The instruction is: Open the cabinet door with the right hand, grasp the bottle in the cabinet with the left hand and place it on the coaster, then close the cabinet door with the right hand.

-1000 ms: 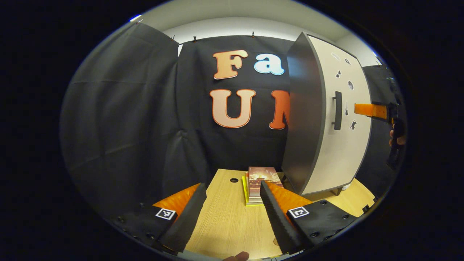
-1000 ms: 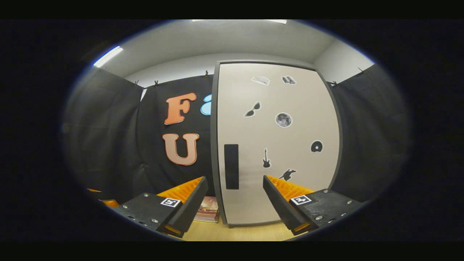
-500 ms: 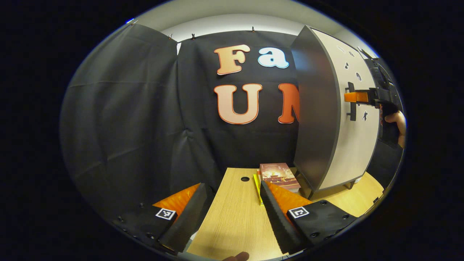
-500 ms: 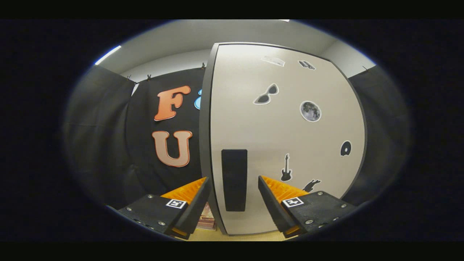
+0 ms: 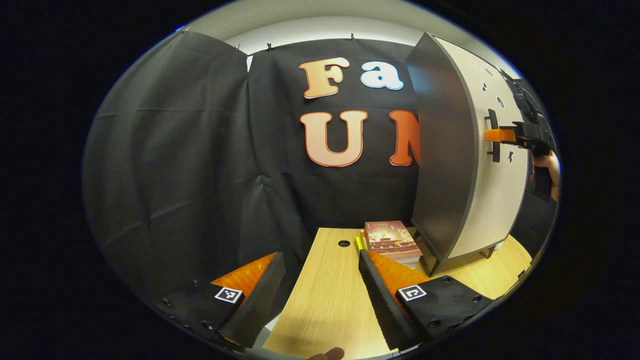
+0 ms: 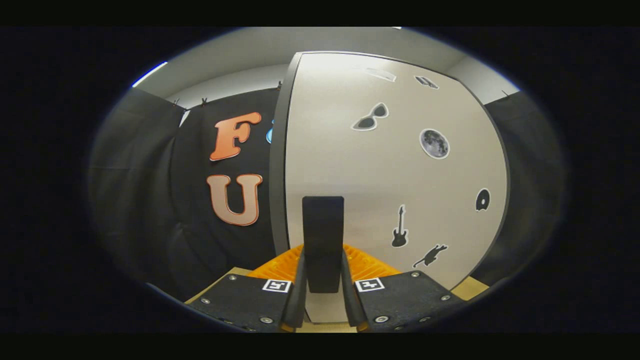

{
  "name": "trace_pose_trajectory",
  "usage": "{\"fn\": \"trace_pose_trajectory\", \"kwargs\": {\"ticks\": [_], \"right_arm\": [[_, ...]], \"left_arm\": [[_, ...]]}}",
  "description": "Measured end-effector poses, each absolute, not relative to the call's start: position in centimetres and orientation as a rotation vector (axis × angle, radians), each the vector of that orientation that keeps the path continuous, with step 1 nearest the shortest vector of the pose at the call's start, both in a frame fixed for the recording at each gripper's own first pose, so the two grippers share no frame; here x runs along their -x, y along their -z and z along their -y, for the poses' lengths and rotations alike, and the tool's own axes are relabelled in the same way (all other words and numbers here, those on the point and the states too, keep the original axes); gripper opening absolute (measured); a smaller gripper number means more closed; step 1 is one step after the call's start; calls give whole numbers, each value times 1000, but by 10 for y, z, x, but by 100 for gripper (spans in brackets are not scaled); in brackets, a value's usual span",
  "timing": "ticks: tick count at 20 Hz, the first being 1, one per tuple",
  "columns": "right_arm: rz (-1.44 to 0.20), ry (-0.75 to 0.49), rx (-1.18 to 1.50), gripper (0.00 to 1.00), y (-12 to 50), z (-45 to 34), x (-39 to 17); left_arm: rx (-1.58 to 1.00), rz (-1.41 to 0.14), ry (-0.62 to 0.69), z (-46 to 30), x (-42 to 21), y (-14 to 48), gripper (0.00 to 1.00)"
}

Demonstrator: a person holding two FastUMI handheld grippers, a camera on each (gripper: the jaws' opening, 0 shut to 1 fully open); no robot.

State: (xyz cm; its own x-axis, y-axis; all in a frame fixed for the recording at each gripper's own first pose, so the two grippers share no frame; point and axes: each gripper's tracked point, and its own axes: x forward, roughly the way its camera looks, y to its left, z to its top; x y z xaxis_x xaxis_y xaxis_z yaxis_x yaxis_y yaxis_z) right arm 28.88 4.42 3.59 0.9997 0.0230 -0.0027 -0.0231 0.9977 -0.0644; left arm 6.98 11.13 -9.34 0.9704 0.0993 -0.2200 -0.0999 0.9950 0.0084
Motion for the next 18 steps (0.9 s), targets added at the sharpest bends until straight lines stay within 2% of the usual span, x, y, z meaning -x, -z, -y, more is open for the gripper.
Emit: {"fn": "trace_pose_trajectory", "kwargs": {"ticks": [4,7,9,10,11,14,15,16,18], "right_arm": [[-28,-16,39,22,-37,-43,-280],[-33,-31,15,26,-42,-43,-264],[-26,-36,-3,22,-41,-39,-252],[-29,-37,0,19,-40,-36,-242],[-28,-37,4,22,-38,-29,-225],[-21,-44,-17,19,-36,-1,-172],[-14,-45,-16,22,-36,7,-159],[-14,-47,-14,19,-34,15,-147],[-12,-47,-23,22,-36,27,-125]], "left_arm": [[0,-197,-74,-96,-57,80,97],[-18,-177,-72,-86,-47,71,97],[-24,-179,-74,-77,-36,71,97],[-20,-178,-72,-71,-31,70,97],[-17,-179,-70,-64,-25,68,97],[-28,-170,-65,-46,-7,62,97],[-34,-168,-63,-38,-1,60,97],[-37,-162,-58,-30,7,57,97],[-48,-157,-51,-17,21,54,97]]}}
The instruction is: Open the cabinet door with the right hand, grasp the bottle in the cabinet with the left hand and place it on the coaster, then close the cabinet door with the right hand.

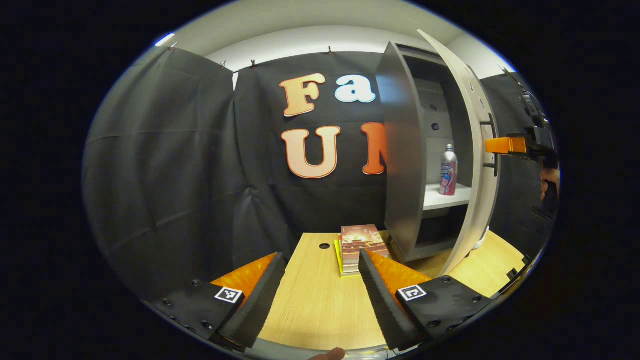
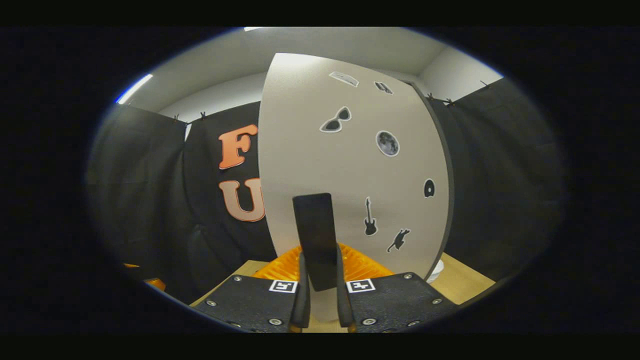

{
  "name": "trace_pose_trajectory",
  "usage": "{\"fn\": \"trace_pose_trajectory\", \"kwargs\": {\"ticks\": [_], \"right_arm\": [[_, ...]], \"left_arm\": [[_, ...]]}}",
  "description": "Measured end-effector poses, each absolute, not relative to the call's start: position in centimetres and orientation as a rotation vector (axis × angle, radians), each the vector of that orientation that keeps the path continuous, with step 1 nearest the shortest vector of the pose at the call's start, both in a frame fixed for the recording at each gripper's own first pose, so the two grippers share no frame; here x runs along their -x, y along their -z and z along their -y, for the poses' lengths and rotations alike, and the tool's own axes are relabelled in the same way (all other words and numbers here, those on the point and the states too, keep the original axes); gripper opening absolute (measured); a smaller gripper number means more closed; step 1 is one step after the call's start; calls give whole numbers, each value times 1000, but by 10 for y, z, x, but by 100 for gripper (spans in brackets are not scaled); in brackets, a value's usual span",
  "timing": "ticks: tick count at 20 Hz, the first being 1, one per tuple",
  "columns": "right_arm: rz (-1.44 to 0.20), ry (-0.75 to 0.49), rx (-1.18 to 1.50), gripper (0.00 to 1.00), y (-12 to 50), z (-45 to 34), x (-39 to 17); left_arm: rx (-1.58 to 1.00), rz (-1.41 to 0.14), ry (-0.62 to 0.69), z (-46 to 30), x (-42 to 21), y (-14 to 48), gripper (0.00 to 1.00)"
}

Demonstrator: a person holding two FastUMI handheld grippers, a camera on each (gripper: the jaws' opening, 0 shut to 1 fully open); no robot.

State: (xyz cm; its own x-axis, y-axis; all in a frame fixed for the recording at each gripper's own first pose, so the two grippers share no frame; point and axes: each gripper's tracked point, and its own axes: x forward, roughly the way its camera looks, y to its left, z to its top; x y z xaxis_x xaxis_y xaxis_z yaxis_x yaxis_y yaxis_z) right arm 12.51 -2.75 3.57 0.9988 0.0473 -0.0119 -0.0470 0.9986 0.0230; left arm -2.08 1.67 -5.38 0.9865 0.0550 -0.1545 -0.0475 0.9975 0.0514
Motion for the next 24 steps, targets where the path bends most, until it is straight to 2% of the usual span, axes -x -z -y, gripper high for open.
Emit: {"fn": "trace_pose_trajectory", "kwargs": {"ticks": [7,8,9,12,13,14,18,19,21,22,23,24], "right_arm": [[7,-32,-33,21,-43,92,-59],[8,-24,-32,24,-45,104,-50],[11,-11,-31,20,-46,120,-36],[7,10,-8,20,-48,164,-7],[2,10,-22,14,-51,178,-1],[0,12,-32,14,-51,193,5],[-2,39,-37,14,-58,254,21],[-4,39,-47,5,-59,266,21],[-3,42,-53,10,-61,289,23],[-1,49,-53,5,-61,301,23],[1,59,-54,14,-62,311,25],[1,68,-54,9,-62,321,24]], "left_arm": [[-61,-161,-24,38,71,53,97],[-61,-164,-18,46,76,54,97],[-59,-167,-12,55,82,55,97],[-52,-177,2,79,97,59,97],[-52,-181,5,87,101,61,97],[-48,-186,9,95,105,63,97],[-38,-211,32,127,117,71,97],[-36,-212,33,133,118,72,97],[-36,-204,29,139,123,67,97],[-36,-202,26,140,122,66,97],[-37,-202,19,142,122,65,96],[-39,-204,14,143,122,65,96]]}}
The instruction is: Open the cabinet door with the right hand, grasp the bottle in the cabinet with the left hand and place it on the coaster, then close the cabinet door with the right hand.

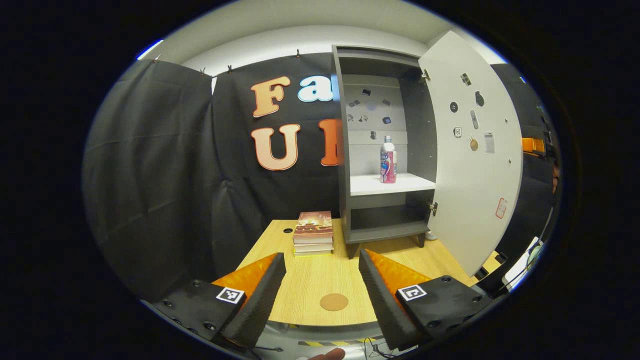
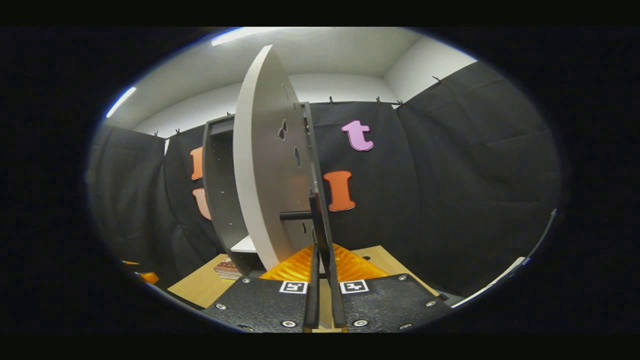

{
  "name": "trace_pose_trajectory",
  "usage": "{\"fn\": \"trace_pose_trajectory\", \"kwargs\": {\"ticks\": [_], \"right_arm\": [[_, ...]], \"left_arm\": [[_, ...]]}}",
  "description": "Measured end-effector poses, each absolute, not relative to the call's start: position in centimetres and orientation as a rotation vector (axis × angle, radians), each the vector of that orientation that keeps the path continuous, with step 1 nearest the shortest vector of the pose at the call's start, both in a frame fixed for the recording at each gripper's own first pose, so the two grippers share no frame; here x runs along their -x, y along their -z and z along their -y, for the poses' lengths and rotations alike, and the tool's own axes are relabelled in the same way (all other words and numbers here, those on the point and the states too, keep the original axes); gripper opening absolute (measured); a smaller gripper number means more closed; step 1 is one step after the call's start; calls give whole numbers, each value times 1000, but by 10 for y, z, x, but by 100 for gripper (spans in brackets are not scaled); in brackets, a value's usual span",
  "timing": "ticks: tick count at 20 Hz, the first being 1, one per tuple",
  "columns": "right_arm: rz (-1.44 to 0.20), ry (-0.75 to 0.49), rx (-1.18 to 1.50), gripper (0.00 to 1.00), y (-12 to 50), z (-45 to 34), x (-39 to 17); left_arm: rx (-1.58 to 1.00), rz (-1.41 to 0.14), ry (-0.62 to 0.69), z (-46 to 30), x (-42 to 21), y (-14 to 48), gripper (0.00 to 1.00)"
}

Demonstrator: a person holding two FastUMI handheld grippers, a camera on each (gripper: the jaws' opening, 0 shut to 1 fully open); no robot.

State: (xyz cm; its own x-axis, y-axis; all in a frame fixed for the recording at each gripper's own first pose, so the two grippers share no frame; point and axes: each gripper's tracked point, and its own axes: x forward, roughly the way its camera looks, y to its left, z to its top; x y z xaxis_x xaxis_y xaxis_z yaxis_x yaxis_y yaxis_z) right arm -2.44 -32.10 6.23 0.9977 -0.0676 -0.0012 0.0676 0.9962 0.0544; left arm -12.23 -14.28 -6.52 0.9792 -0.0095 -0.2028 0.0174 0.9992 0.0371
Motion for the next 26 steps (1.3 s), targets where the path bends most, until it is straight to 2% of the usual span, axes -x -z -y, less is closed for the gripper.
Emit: {"fn": "trace_pose_trajectory", "kwargs": {"ticks": [4,8,10,11,14,15,16,17,22,23,25,26], "right_arm": [[-6,37,-54,0,-64,338,21],[1,14,-79,0,-63,339,23],[10,14,-76,14,-65,338,31],[19,18,-77,6,-67,337,39],[43,16,-88,5,-69,324,72],[46,19,-75,0,-70,318,79],[45,24,-61,14,-69,313,89],[46,16,-53,4,-69,303,98],[104,-32,-11,4,-84,243,126],[119,-36,0,0,-87,233,125],[134,-41,5,9,-86,209,110],[133,-40,7,10,-83,202,103]], "left_arm": [[-35,-208,-15,142,124,63,96],[-27,-199,-41,142,125,57,96],[-26,-190,-44,146,126,52,96],[-31,-183,-38,147,125,49,96],[-38,-158,-3,162,116,41,96],[-39,-148,10,168,110,38,96],[-39,-140,27,175,102,36,96],[-40,-135,46,183,92,33,94],[-31,-94,149,233,29,21,96],[-28,-83,168,244,12,17,96],[-23,-65,212,266,-21,11,96],[-22,-52,228,278,-41,6,96]]}}
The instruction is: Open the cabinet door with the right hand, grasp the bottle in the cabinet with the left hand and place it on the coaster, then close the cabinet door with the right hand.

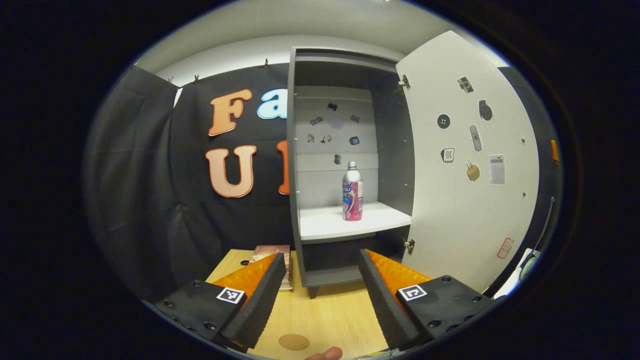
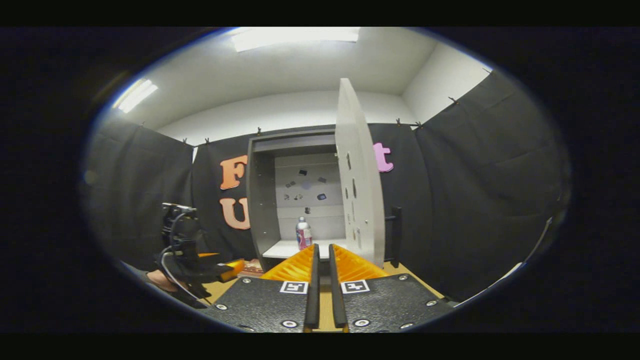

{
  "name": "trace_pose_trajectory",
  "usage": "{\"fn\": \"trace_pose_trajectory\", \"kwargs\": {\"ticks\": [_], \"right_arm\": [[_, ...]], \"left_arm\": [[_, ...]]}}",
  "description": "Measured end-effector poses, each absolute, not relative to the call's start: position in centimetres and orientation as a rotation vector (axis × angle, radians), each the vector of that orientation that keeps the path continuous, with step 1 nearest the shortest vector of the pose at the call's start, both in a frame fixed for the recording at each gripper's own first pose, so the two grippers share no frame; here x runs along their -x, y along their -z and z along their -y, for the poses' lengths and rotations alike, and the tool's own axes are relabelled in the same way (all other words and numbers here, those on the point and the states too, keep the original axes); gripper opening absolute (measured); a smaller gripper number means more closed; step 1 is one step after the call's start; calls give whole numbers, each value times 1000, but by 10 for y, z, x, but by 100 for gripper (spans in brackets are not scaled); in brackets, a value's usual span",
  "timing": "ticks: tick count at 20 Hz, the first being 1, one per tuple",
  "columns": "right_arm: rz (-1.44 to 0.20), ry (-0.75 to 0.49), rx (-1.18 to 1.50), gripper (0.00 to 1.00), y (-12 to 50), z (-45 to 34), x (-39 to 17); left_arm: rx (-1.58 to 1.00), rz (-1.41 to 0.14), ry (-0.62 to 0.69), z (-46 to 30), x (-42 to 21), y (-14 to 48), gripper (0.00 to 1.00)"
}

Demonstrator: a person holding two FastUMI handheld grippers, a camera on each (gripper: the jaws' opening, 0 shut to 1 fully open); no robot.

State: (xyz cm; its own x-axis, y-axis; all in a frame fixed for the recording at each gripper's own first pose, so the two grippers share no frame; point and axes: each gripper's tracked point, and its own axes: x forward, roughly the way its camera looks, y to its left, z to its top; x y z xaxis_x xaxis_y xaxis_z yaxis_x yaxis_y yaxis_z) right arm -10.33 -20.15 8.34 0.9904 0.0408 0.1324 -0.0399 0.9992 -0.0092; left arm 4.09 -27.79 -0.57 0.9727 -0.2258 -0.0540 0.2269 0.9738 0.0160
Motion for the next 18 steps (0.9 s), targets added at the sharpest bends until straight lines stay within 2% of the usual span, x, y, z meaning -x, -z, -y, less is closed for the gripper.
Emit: {"fn": "trace_pose_trajectory", "kwargs": {"ticks": [3,4,5,8,9,10,11,12,14,18], "right_arm": [[124,-6,14,24,-76,190,73],[122,3,22,24,-72,185,65],[114,22,32,30,-68,183,56],[76,65,37,40,-54,178,31],[56,74,37,49,-49,176,23],[39,87,39,47,-44,176,16],[26,100,41,55,-42,177,10],[20,126,41,52,-40,180,5],[17,168,41,60,-39,184,-6],[-24,203,32,63,-27,187,-25]], "left_arm": [[-13,-10,276,310,-98,-11,96],[-8,-4,290,322,-117,-14,94],[-4,-1,301,331,-136,-15,97],[15,5,332,359,-186,-20,96],[18,9,341,367,-202,-22,94],[20,11,351,377,-217,-22,96],[18,6,357,383,-231,-22,97],[17,5,360,388,-245,-20,96],[13,2,366,399,-269,-17,96],[-12,16,371,414,-308,-18,96]]}}
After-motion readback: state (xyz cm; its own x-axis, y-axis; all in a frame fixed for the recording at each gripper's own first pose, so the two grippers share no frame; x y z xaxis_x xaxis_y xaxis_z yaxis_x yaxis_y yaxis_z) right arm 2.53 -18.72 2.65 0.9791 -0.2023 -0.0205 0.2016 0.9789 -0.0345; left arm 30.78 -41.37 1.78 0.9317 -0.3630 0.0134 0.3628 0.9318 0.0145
